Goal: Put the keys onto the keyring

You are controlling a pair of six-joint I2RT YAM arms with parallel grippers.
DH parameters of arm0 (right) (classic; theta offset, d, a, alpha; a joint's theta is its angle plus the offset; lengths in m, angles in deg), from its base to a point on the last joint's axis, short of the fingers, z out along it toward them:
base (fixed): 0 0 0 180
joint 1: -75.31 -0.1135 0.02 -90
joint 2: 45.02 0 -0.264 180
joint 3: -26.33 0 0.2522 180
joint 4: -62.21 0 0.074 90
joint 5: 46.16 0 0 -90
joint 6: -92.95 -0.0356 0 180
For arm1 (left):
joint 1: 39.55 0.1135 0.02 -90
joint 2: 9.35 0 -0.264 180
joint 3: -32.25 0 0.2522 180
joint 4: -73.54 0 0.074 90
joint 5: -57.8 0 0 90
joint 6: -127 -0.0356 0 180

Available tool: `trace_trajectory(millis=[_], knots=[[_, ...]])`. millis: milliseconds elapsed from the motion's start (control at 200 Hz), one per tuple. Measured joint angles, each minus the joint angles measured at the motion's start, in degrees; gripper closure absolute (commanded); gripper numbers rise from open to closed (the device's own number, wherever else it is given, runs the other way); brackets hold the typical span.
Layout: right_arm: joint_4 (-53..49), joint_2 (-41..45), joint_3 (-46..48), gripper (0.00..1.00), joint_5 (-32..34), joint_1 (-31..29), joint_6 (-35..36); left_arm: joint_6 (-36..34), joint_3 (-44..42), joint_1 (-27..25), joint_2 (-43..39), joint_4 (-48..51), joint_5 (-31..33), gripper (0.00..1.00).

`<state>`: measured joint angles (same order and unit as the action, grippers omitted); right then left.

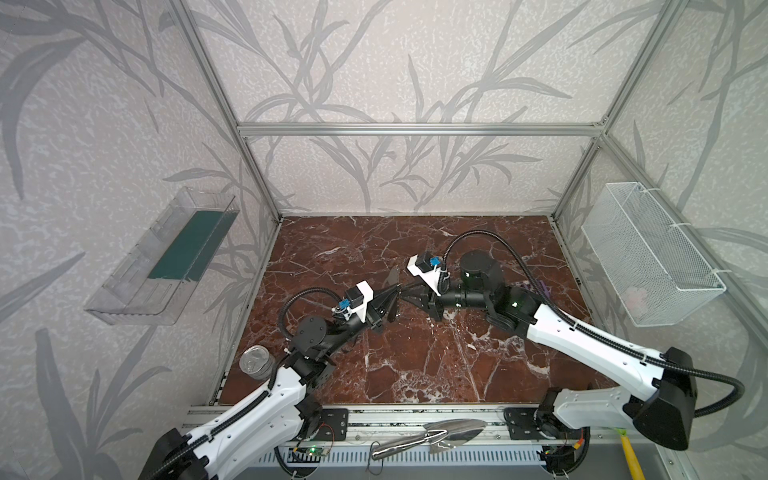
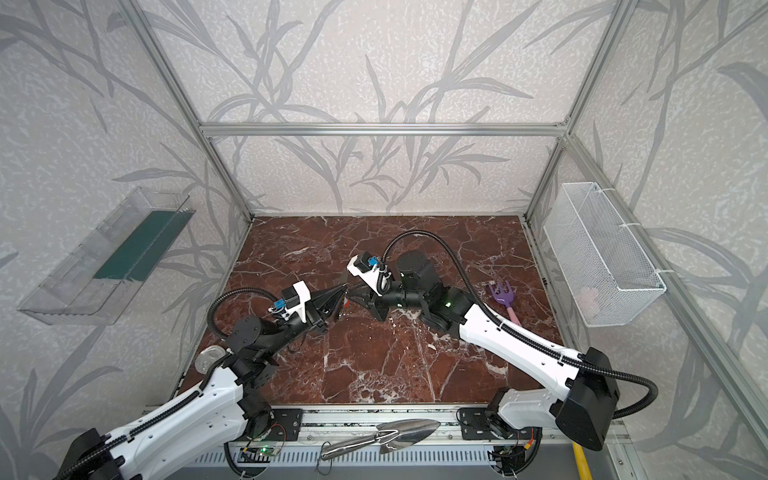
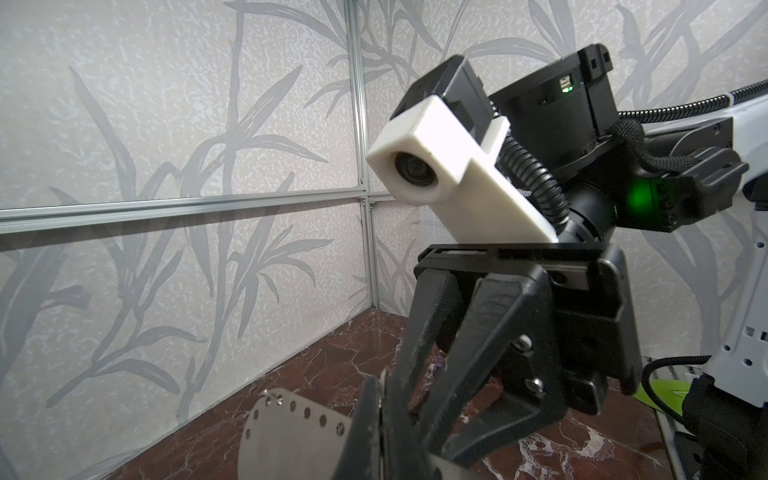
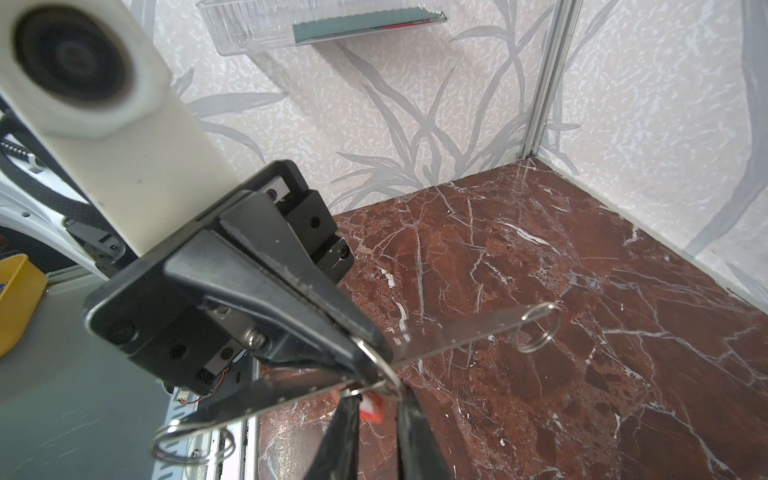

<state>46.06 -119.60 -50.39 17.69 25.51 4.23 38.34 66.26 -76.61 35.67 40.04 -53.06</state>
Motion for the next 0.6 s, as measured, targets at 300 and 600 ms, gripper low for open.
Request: trace_trajectory(millis=[300, 600], knots=[[-0.3, -1.3, -1.0, 0.82, -0.6, -0.2, 1.0, 0.8, 0.0, 0.0, 0.2, -0.6, -0.5, 1.0], [-1.0, -1.7, -1.4, 0.72, -0.9, -0.5, 2.0, 0.9, 0.0, 0.0, -0.4, -1.4, -0.6, 1.0]])
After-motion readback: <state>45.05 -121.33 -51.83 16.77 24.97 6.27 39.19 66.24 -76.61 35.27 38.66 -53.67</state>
